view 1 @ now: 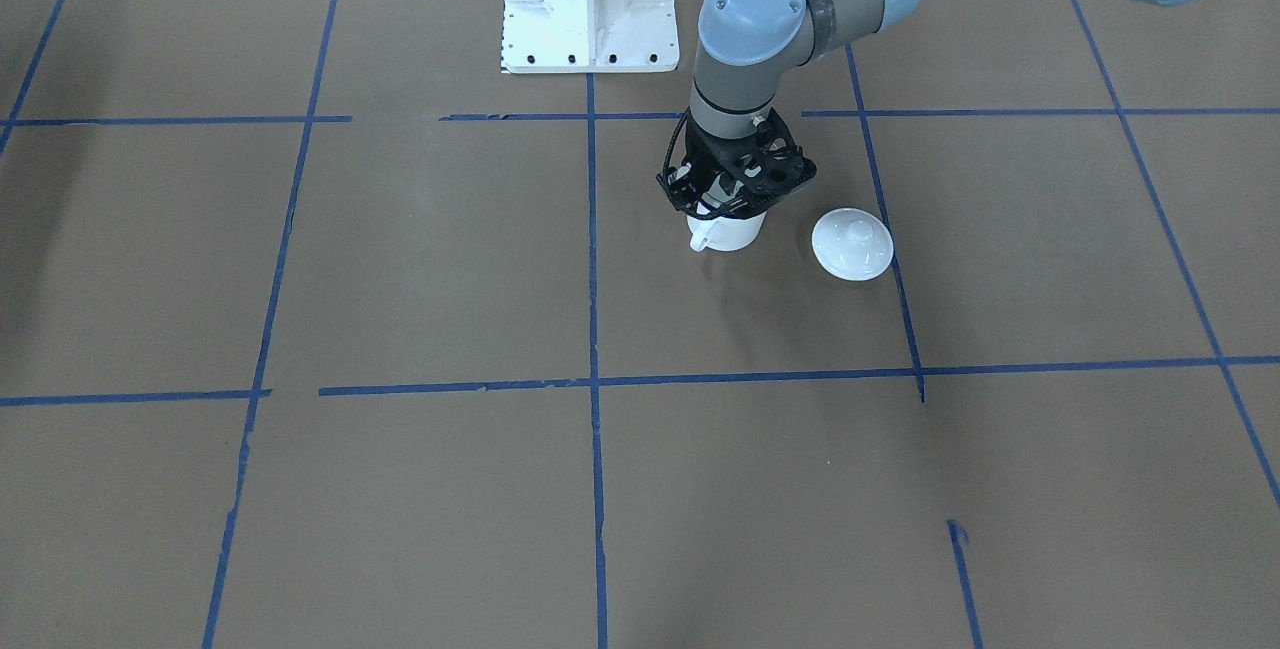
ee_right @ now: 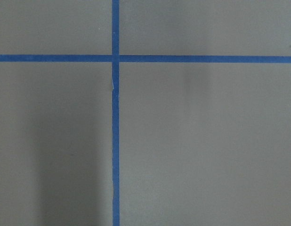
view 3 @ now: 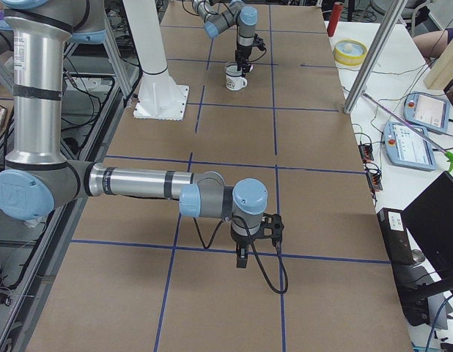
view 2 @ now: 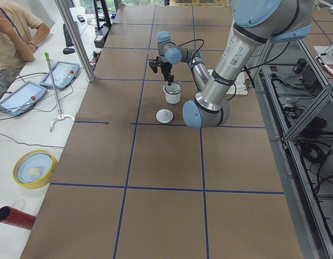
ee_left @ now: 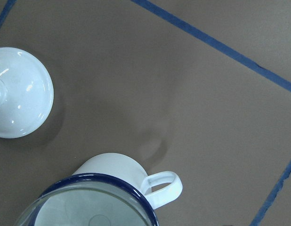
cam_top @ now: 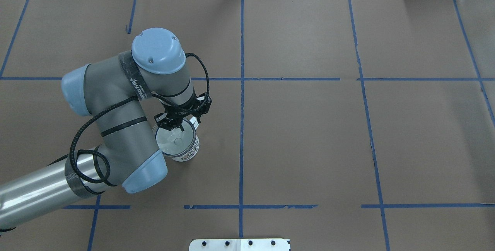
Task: Remove funnel from cup
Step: 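Move the left gripper down onto the clear glass funnel in the mug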
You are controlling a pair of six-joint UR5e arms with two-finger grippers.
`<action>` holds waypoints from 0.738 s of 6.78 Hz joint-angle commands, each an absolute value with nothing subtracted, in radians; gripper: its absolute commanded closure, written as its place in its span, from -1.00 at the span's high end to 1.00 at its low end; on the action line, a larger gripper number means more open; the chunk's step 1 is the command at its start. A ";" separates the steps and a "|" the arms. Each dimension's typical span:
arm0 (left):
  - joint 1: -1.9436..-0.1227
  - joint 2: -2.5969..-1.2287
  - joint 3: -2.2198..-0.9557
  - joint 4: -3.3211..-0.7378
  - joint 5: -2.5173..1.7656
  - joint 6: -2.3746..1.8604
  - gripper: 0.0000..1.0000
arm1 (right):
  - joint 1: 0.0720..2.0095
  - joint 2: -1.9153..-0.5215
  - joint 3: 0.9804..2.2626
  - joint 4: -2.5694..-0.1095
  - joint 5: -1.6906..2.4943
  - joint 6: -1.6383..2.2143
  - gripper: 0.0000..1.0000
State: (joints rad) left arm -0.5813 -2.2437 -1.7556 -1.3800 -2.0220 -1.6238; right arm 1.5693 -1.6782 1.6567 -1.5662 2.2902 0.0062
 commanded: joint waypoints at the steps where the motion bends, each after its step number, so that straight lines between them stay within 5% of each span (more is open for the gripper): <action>1: -0.575 -2.243 -1.767 -1.376 -2.023 -1.626 -1.00 | 1.569 -1.678 1.657 -1.566 2.290 0.006 1.00; 5: -0.597 -2.264 -1.938 -1.169 -2.019 -1.629 -1.00 | 1.569 -1.678 1.657 -1.566 2.290 0.006 1.00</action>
